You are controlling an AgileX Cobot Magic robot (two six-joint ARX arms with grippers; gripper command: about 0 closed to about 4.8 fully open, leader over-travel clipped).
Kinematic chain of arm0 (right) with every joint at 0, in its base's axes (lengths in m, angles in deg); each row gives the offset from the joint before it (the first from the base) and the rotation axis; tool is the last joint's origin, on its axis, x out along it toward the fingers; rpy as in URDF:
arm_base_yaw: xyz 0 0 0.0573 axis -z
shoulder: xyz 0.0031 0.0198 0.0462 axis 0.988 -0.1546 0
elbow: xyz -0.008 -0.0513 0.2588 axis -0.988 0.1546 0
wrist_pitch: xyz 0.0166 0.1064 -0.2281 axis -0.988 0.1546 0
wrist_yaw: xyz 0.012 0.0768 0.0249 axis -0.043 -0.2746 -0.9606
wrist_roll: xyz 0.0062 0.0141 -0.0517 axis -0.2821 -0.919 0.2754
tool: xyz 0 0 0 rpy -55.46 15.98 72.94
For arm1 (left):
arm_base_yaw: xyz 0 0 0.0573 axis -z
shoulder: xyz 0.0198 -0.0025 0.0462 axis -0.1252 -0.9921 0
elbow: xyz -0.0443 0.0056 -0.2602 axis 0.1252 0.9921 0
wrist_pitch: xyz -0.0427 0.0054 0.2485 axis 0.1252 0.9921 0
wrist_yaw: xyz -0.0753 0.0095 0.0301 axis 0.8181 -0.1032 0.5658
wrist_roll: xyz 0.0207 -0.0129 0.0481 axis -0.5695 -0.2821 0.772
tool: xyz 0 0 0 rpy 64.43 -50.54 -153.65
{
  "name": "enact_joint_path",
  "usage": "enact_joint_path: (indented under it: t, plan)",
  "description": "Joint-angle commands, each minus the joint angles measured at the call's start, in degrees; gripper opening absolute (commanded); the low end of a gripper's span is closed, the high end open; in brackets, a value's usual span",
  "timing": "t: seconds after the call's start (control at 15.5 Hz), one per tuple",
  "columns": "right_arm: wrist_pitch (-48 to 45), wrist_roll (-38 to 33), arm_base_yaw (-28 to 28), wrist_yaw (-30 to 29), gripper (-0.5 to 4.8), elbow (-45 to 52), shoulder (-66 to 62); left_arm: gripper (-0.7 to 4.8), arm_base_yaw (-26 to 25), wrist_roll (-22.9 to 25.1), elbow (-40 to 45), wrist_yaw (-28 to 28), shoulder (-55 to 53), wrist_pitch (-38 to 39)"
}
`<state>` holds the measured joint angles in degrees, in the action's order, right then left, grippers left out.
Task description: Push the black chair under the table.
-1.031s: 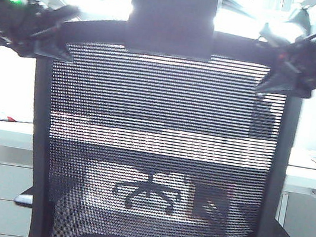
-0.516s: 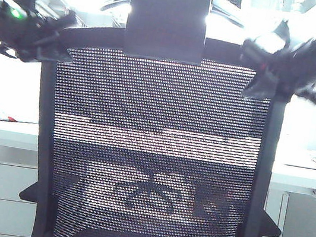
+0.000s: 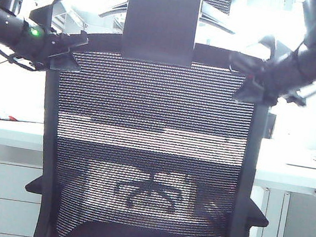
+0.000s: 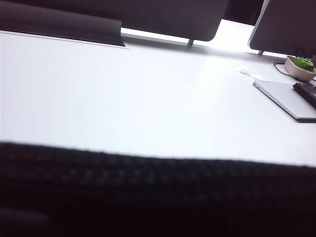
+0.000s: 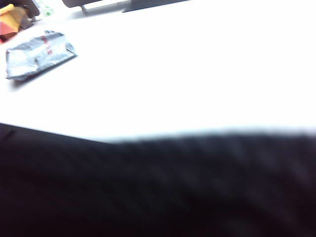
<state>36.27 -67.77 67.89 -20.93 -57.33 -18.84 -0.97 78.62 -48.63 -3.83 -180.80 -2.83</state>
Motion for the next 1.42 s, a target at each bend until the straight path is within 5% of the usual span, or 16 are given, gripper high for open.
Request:
enact_joint_path:
  t: [0.06,0.9,1.22,1.42]
  plan:
    - [-2.5,1.3,1.6,2.6,-0.04,-5.0,-1.6,-0.06,-0.3,0.4,-3.1,-1.4,-1.4,-3.0]
    - [-4.2,1.1,2.9,2.5,-0.04,-9.2,-5.8,-0.06,-0.7,5.0,-9.6,-2.5,-4.3,-2.1]
    - [-2.6,-2.2,2.6,-0.2,-0.04,-7.3,-4.0,-0.06,-1.9,-1.3,-10.1,11.2,-3.7,2.9]
    - [-2.3,-3.5,2.7,-0.8,-0.04,-1.5,1.2,-0.06,-2.4,-1.5,-7.7,14.1,0.9,4.8]
